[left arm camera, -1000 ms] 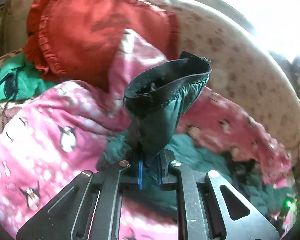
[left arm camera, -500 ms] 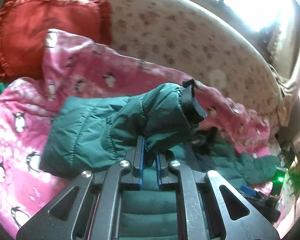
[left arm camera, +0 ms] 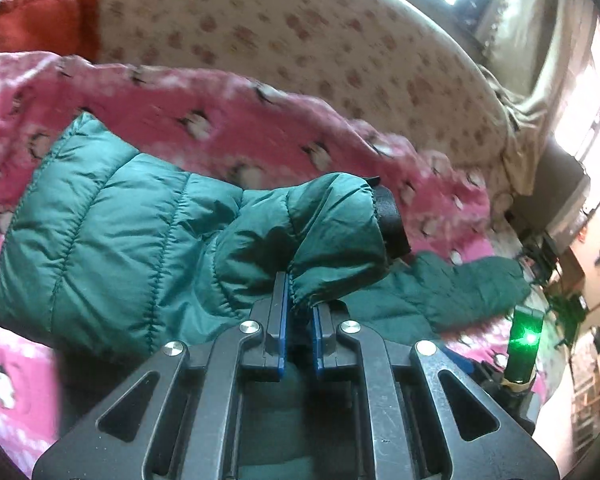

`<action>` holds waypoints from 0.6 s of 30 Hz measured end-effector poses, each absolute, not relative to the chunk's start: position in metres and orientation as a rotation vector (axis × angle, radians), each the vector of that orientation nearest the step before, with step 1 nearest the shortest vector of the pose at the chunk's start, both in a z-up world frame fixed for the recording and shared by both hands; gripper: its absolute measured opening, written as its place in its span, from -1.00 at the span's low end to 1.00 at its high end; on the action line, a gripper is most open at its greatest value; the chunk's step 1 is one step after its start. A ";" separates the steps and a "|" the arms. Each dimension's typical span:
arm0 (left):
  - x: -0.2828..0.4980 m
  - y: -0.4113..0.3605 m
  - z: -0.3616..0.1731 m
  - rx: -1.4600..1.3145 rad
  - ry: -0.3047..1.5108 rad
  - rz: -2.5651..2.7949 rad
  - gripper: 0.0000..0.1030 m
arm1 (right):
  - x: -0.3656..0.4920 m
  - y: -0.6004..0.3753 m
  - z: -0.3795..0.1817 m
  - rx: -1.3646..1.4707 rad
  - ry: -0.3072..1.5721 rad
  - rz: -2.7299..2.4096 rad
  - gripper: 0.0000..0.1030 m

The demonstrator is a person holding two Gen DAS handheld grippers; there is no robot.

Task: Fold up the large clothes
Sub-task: 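Fold the held sleeve across the jacket body and open the left gripper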

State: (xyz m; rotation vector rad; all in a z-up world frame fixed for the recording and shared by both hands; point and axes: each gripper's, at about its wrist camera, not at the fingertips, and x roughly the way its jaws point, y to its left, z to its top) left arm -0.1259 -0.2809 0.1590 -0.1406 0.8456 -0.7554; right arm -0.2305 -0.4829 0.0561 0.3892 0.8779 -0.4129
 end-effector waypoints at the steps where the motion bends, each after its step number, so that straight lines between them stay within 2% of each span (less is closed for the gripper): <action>1: -0.128 -0.288 0.156 -0.134 0.855 -0.766 -0.83 | -0.233 -0.486 0.056 0.386 0.878 -0.423 0.98; 9: -0.131 -0.334 0.112 -0.009 0.970 -0.756 -0.78 | -0.246 -0.504 0.042 0.399 0.919 -0.468 0.99; 12: -0.133 -0.334 0.102 -0.003 1.014 -0.774 -0.48 | -0.246 -0.504 0.036 0.395 0.940 -0.460 0.99; 14: -0.135 -0.326 0.106 -0.023 1.017 -0.792 -0.02 | -0.247 -0.503 0.036 0.395 0.938 -0.455 0.99; 15: -0.137 -0.319 0.111 -0.040 1.012 -0.801 0.09 | -0.248 -0.504 0.036 0.402 0.936 -0.451 0.99; 16: -0.139 -0.313 0.115 -0.052 1.003 -0.803 0.31 | -0.249 -0.505 0.037 0.415 0.933 -0.448 0.99; 17: -0.140 -0.305 0.120 -0.066 0.992 -0.804 0.41 | -0.251 -0.505 0.037 0.426 0.931 -0.445 0.99; 18: -0.141 -0.295 0.126 -0.081 0.985 -0.806 0.41 | -0.253 -0.506 0.040 0.445 0.926 -0.441 0.98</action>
